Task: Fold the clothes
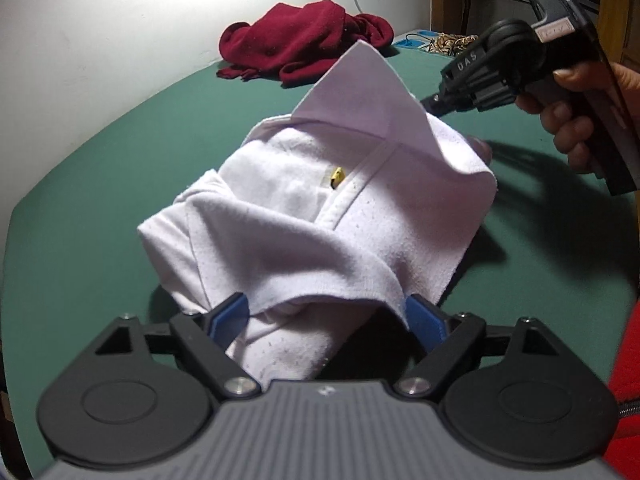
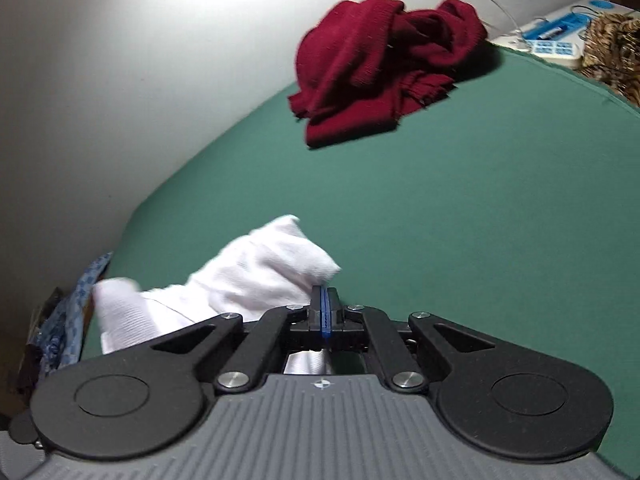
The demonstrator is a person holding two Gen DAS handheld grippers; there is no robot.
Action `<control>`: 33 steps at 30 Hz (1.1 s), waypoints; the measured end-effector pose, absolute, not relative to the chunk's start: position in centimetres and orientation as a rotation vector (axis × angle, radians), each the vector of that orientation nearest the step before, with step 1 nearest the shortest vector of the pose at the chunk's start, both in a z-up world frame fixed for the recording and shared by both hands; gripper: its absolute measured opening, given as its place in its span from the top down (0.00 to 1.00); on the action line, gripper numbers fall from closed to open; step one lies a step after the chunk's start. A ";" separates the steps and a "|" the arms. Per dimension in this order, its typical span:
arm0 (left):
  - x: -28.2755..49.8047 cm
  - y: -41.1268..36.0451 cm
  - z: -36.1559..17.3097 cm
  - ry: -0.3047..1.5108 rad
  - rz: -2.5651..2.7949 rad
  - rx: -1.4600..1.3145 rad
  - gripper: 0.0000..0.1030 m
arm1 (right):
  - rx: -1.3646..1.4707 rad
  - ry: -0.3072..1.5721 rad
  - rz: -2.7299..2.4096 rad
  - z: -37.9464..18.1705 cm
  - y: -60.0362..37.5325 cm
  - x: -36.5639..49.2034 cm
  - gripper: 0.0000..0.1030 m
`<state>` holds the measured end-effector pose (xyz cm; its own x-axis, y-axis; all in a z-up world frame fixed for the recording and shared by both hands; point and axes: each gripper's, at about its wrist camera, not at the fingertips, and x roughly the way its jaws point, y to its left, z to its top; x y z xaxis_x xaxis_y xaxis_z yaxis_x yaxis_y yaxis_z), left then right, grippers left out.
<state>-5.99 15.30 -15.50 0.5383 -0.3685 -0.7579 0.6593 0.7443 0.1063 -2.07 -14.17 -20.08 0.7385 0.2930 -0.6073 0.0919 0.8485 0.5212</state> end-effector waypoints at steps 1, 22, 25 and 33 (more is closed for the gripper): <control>-6.1 15.4 -15.4 0.792 -0.628 0.409 0.15 | 0.572 0.716 0.143 -19.7 -14.0 -2.6 0.95; -7.0 16.6 -12.4 0.839 -0.660 0.098 0.12 | 0.153 0.574 0.329 -15.9 -8.5 -4.5 0.93; -6.5 17.0 -13.0 0.871 -0.657 -0.015 0.14 | 0.355 0.582 0.256 -16.2 -10.8 -3.6 0.93; -4.7 16.7 -13.1 0.892 -0.641 -0.206 0.52 | 0.625 0.622 0.190 -17.5 -12.4 -2.6 0.93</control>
<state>-4.65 16.67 -13.13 0.4572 -0.5982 -0.6581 0.4333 0.7961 -0.4226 -2.56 -12.36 -17.54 0.8022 0.3472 -0.4858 0.0164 0.8004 0.5992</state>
